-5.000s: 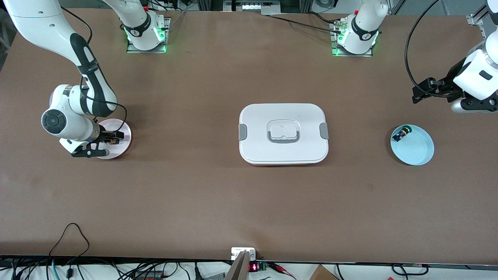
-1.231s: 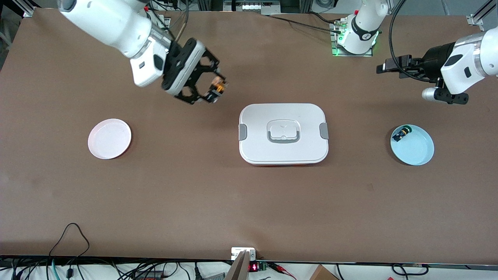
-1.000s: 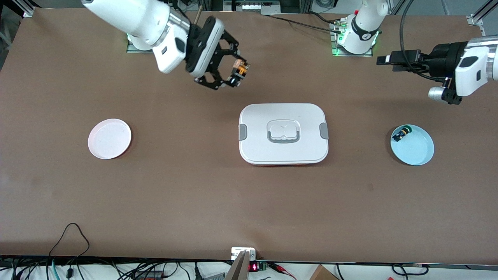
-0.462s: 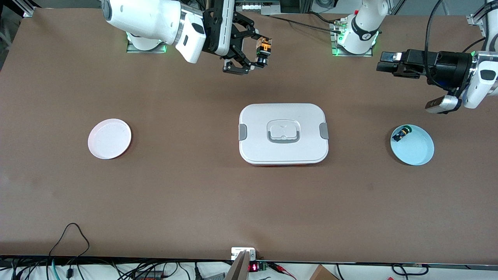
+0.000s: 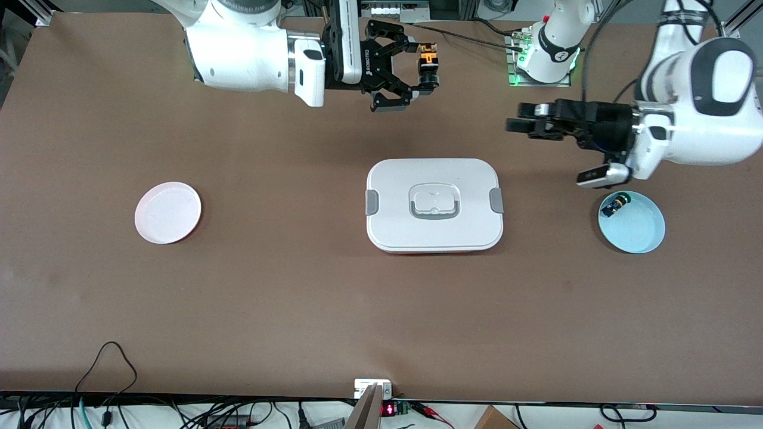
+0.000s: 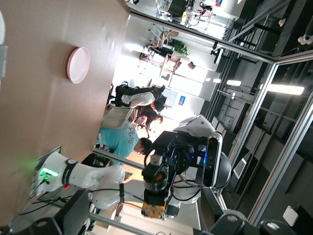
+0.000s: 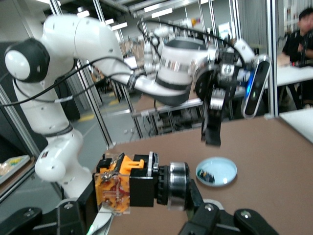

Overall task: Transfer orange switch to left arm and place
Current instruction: 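Hold the switch with the right gripper while the left gripper reaches it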

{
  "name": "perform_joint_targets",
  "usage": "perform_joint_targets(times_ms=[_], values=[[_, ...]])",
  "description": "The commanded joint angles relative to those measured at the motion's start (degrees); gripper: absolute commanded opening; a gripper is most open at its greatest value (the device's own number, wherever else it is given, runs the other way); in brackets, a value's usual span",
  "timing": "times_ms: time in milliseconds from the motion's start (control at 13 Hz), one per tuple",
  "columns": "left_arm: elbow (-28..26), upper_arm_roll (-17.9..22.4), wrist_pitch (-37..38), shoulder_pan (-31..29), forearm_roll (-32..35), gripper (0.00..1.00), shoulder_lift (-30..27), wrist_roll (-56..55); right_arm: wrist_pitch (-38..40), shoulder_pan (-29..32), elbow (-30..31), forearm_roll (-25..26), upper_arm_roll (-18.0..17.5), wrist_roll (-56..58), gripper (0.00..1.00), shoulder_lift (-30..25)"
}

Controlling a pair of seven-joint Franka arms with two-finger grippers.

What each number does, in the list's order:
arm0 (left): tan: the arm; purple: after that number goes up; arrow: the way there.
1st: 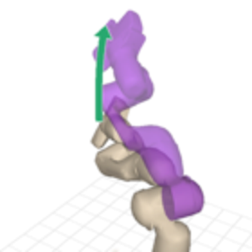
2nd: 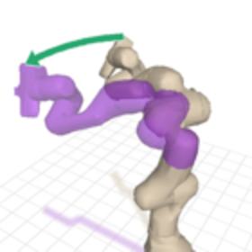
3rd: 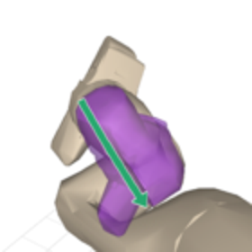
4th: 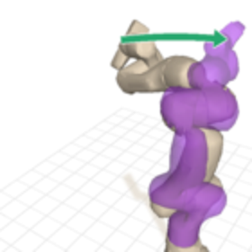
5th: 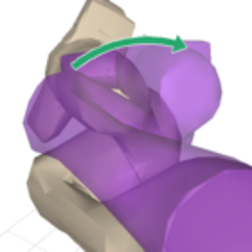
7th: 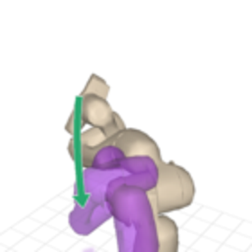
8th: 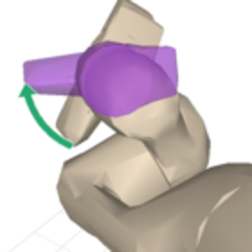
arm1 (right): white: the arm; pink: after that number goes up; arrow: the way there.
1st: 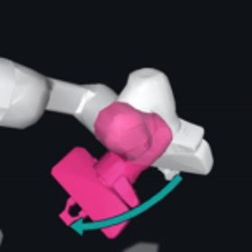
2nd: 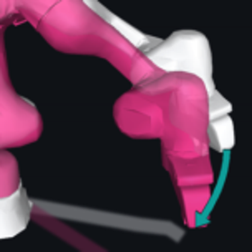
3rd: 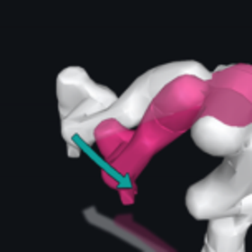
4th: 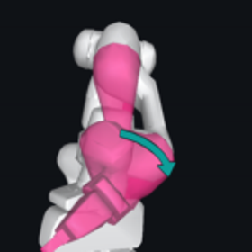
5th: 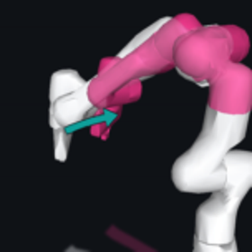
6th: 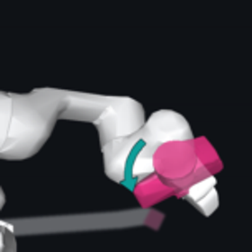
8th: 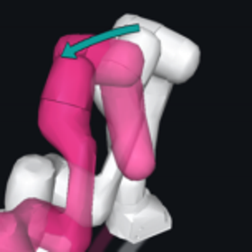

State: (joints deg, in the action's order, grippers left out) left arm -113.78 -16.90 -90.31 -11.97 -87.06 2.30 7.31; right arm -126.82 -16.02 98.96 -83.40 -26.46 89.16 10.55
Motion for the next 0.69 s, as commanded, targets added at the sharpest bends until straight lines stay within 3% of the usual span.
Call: perform_joint_targets(times_ms=[0,231,385,615], values=[[-5.7,-1.4,-2.8,-0.5,-4.5,1.00,-5.5,1.1,-0.4,-0.7,1.2,-7.5,0.0,5.3,0.00,0.2],[-6.0,-7.3,-9.8,-0.7,-8.3,1.00,-7.5,1.2,-0.9,-1.1,1.4,-9.4,0.0,6.8,0.00,1.0],[-6.0,-10.6,-13.2,-0.6,-8.3,1.00,-7.5,2.3,-3.4,-1.6,2.6,-13.6,0.0,10.5,0.00,1.2],[-6.0,-11.8,-14.0,-0.7,-8.3,0.96,-7.6,3.2,-5.3,-1.9,2.8,-17.2,0.0,11.9,0.00,1.7]])
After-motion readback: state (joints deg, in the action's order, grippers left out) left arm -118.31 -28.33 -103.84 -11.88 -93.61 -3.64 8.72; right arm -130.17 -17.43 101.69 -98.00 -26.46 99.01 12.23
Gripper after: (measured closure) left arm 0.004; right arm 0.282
